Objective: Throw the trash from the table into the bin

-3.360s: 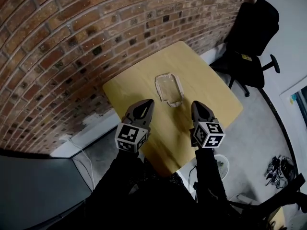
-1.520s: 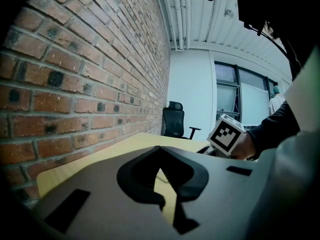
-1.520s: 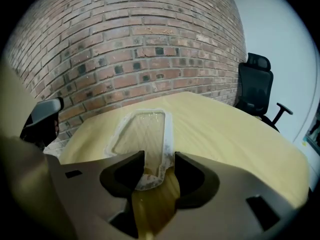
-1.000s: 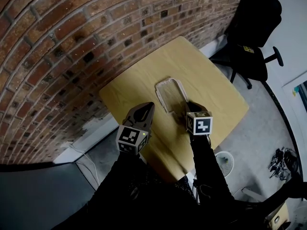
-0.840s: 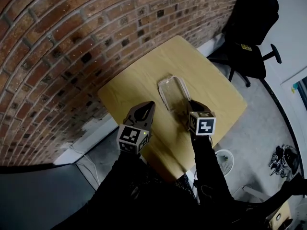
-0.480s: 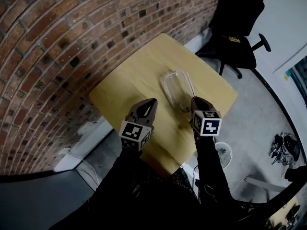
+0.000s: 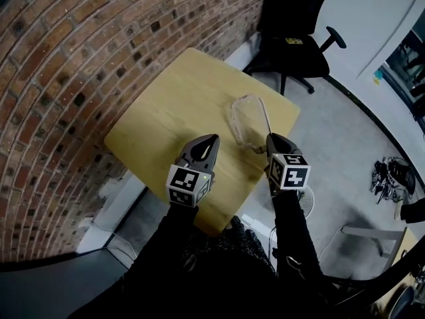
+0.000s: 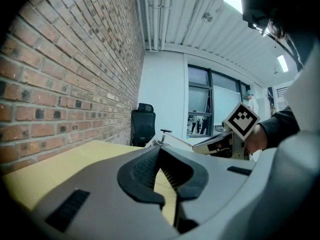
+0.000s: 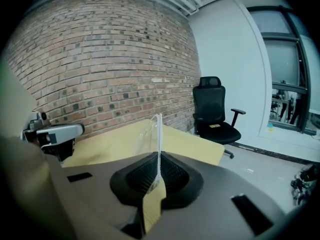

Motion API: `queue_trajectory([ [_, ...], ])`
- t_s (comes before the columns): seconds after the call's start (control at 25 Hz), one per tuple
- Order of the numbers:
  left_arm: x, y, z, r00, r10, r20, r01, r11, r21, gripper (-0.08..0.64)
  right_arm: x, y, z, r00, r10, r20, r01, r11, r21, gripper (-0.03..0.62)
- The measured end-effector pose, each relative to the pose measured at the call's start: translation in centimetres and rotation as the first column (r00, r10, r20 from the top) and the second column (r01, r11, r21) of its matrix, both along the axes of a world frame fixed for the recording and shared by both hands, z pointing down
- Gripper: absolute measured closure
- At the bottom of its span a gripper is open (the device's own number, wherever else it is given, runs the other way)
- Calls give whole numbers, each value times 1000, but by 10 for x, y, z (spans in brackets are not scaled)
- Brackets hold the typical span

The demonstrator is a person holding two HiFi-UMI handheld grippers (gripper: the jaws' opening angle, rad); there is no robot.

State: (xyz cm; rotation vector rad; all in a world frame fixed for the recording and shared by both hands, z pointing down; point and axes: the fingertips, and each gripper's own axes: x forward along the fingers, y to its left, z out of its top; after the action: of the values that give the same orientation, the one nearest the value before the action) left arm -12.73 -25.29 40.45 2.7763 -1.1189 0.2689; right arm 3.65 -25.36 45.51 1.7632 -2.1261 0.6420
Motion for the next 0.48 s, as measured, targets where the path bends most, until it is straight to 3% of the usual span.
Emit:
queue_trajectory([
  [0.48, 95, 54, -6, 995, 100, 1, -100, 995, 9, 554, 106, 77, -16, 989, 146, 9, -146, 989, 39, 567],
])
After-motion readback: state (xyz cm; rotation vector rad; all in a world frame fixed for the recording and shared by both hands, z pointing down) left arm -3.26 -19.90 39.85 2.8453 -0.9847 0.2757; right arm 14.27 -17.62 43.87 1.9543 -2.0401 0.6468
